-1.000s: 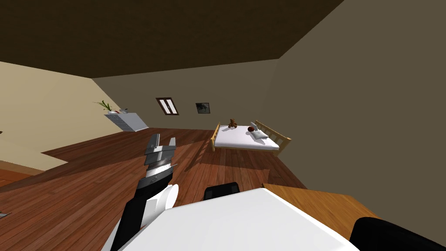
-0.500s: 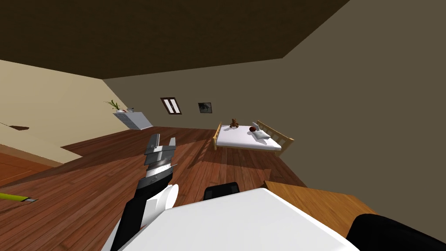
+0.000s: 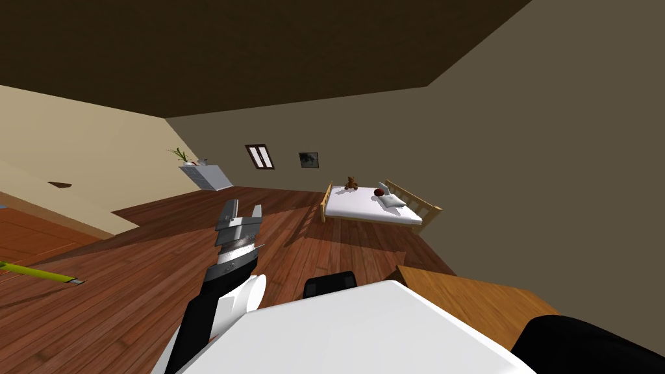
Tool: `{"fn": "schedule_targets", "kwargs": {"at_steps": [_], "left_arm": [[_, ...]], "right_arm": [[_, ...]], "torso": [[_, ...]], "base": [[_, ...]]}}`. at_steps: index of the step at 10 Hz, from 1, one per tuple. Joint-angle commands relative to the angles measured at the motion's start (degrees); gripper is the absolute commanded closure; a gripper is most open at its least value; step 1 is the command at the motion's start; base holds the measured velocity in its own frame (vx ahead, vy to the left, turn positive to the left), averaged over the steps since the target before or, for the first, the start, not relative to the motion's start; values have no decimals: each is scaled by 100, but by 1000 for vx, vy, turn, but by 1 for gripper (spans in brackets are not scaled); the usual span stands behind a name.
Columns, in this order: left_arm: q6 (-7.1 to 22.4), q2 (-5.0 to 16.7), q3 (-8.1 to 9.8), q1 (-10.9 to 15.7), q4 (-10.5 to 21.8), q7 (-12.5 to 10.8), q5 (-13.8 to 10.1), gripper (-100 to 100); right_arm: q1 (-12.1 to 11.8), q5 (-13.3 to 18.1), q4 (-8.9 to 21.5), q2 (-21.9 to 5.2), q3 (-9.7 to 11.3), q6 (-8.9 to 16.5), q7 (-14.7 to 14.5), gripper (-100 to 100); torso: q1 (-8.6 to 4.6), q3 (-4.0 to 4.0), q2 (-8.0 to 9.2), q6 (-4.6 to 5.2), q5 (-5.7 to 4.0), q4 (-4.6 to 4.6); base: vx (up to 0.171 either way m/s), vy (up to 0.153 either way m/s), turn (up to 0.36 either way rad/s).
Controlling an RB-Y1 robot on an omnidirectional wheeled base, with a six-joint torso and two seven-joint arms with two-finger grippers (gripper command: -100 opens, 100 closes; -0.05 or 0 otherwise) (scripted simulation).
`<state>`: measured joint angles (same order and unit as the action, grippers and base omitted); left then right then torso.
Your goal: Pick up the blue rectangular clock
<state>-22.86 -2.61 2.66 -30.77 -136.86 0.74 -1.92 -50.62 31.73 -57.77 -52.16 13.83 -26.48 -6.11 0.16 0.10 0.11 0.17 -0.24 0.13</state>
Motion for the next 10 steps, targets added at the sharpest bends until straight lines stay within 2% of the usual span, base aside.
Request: {"fn": "schedule_targets", "kwargs": {"at_steps": [1,2,3,4,5,6,7,8,10], "left_arm": [[0,0,0,0,0,0,0,0],[0,0,0,0,0,0,0,0],[0,0,0,0,0,0,0,0],[0,0,0,0,0,0,0,0],[0,0,1,-1,0,0,0,0],[0,0,0,0,0,0,0,0],[0,0,0,0,0,0,0,0],[0,0,1,-1,0,0,0,0],[0,1,1,-1,0,0,0,0]], "right_arm": [[179,4,276,-57,25,-103,113,-100],[380,17,428,-166,82,-297,309,-100],[497,17,648,-166,82,-297,309,-100],[497,17,671,-166,82,-297,309,-100],[763,30,915,-274,138,-490,505,-100],[814,30,1066,-274,138,-490,505,-100],[761,30,976,-245,128,-466,457,-100],[768,30,991,-248,128,-476,470,100],[765,29,991,-248,128,-474,472,100]], "torso": [[0,0,0,0,0,0],[-3,1,-1,2,-1,1],[4,1,0,-1,-1,2],[1,0,-2,2,0,1],[-12,-4,-8,3,-3,0],[-5,-3,-7,-2,-3,0],[-3,0,-1,3,-1,1],[-15,-3,-8,3,-4,0],[-27,-8,-17,1,-8,-2]], "base": [[-58,69,38],[-63,93,74],[-53,79,38],[-26,37,-6],[-47,69,88],[-61,76,46],[-26,29,-4],[-4,6,-2],[0,0,0]]}}
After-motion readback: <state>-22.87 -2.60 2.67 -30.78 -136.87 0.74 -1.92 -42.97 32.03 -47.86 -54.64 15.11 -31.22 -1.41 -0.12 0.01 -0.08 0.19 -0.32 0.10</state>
